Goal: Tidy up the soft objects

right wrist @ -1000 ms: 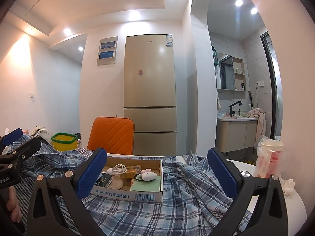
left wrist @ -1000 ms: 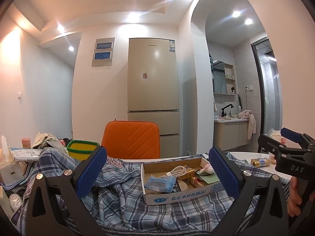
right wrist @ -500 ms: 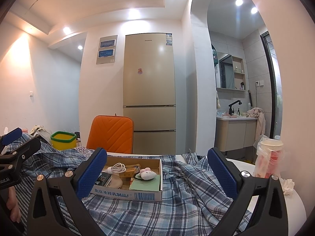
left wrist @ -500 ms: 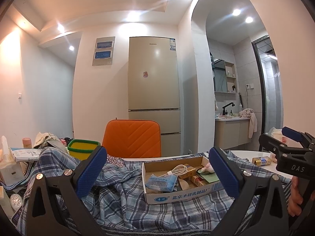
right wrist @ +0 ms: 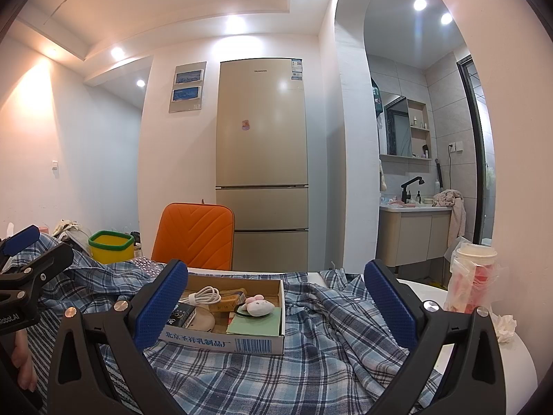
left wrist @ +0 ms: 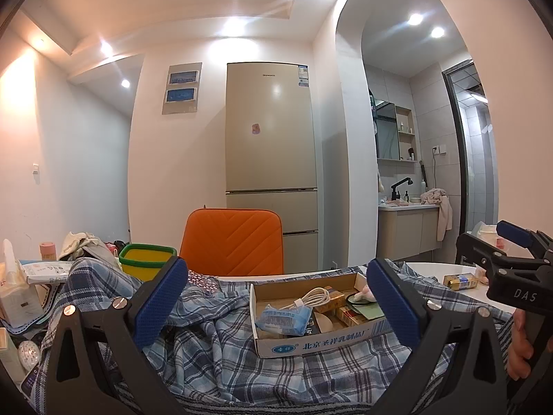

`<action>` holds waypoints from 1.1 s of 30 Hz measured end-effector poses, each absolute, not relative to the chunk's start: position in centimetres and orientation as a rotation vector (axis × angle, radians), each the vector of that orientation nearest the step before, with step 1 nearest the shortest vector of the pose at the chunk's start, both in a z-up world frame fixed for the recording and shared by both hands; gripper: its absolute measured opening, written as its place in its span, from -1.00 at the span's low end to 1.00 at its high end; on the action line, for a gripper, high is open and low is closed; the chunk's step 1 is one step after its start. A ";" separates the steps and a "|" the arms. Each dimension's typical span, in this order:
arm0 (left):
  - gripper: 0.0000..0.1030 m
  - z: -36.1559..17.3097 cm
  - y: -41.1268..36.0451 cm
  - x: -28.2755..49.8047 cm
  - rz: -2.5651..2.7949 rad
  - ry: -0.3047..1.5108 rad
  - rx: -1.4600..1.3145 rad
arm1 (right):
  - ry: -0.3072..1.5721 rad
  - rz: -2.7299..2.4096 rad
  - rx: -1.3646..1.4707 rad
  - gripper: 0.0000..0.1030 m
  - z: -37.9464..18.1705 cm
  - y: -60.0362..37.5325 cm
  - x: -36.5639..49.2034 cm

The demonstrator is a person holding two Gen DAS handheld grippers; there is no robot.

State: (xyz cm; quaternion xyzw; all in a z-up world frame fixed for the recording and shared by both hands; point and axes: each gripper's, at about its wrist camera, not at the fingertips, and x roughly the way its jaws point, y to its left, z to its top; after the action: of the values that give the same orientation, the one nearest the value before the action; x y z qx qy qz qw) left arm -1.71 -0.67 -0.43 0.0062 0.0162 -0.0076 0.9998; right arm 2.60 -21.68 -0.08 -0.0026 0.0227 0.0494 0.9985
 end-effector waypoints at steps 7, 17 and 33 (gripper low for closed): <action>1.00 -0.5 -0.6 -1.5 -0.016 0.040 0.014 | 0.044 0.099 -0.006 1.00 -0.1 -21.7 2.5; 1.00 -0.7 -0.6 -1.4 -0.017 0.048 0.013 | 0.044 0.099 -0.006 1.00 -0.1 -21.7 2.6; 1.00 -0.7 -0.6 -1.4 -0.017 0.048 0.013 | 0.045 0.099 -0.006 1.00 -0.1 -21.7 2.6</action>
State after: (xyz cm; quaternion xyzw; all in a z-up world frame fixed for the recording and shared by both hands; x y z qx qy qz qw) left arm -1.37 -0.65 -0.69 0.0066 0.0240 -0.0087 0.9997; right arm 2.56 -21.71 -0.08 -0.0030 0.0225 0.0495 0.9985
